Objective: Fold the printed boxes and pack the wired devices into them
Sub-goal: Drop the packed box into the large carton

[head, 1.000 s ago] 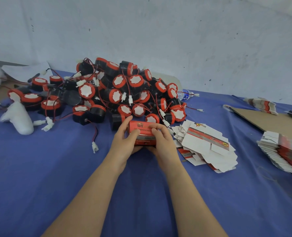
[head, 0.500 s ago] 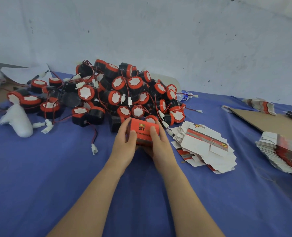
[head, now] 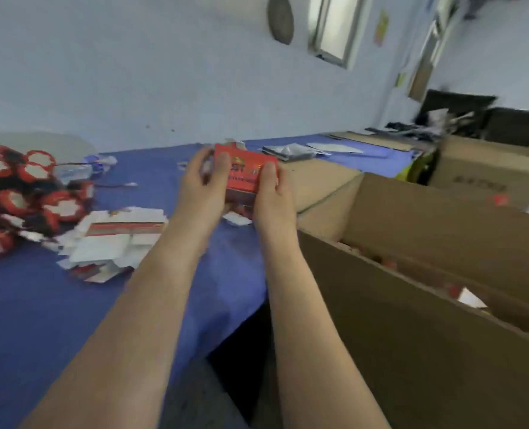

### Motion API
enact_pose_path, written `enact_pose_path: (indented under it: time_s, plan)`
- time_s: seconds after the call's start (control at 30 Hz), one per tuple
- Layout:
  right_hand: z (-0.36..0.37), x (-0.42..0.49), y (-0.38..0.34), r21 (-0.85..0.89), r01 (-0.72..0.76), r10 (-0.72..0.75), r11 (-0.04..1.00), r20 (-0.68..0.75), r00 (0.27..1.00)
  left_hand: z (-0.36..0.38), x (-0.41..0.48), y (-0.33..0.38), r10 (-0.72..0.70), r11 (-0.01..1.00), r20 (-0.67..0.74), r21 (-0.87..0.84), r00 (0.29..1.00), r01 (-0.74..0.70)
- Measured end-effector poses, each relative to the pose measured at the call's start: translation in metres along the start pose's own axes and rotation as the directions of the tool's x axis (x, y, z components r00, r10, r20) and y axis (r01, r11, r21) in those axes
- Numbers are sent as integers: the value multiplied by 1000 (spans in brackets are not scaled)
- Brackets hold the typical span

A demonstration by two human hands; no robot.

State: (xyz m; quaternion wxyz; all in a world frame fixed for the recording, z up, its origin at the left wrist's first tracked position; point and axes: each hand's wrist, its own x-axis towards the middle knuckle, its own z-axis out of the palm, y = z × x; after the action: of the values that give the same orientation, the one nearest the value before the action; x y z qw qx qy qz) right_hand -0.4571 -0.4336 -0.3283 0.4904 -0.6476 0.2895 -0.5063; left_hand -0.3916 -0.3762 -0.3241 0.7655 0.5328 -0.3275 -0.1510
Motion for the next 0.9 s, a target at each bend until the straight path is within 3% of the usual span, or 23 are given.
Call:
enact_pose_path:
  time_s: [0.07, 0.17, 0.3, 0.33, 0.37, 0.43, 0.5, 0.57, 0.67, 0.73, 0.8, 0.9]
  plan:
    - [-95, 14, -4, -196, -24, -17, 980, -202, 979, 92, -18, -10, -141, 988, 210, -34, 968, 151]
    - [-221, 5, -10, -399, -200, -4, 895, -455, 891, 210, -62, -19, -248, 969, 496, 134, 832, 209]
    - [-300, -15, -20, -517, -455, -50, 725, -699, 714, 297, -122, -24, -439, 895, 762, 322, 476, 308]
    - [-305, -18, -22, -527, -472, -84, 707, -725, 683, 303, -128, -26, -462, 881, 775, 342, 433, 328]
    - [-305, -20, -23, -535, -464, -111, 706, -731, 673, 304, -129, -27, -472, 877, 760, 351, 448, 327]
    - [-292, -19, -23, -569, -387, -157, 725, -685, 712, 292, -118, -24, -453, 891, 668, 320, 590, 322]
    - [-262, -14, -20, -553, -175, -209, 815, -562, 800, 267, -97, -14, -397, 916, 568, 191, 721, 354]
    - [-211, -11, -19, -359, 20, -182, 933, -423, 887, 232, -72, -6, -345, 936, 460, 110, 818, 334]
    - [-127, -10, -9, -162, 133, -172, 978, -258, 951, 160, -33, -1, -299, 954, 245, 98, 922, 283]
    - [-69, -11, 1, -67, 130, -138, 989, -143, 980, 100, -12, -2, -244, 963, 86, 138, 966, 231]
    - [-8, -17, 14, 41, 31, -32, 999, 28, 999, 34, 3, -8, -194, 958, -102, 195, 976, 211]
    - [74, -25, 44, -70, -102, 117, 992, 259, 959, -67, 20, -28, -166, 902, -394, 310, 904, 301]
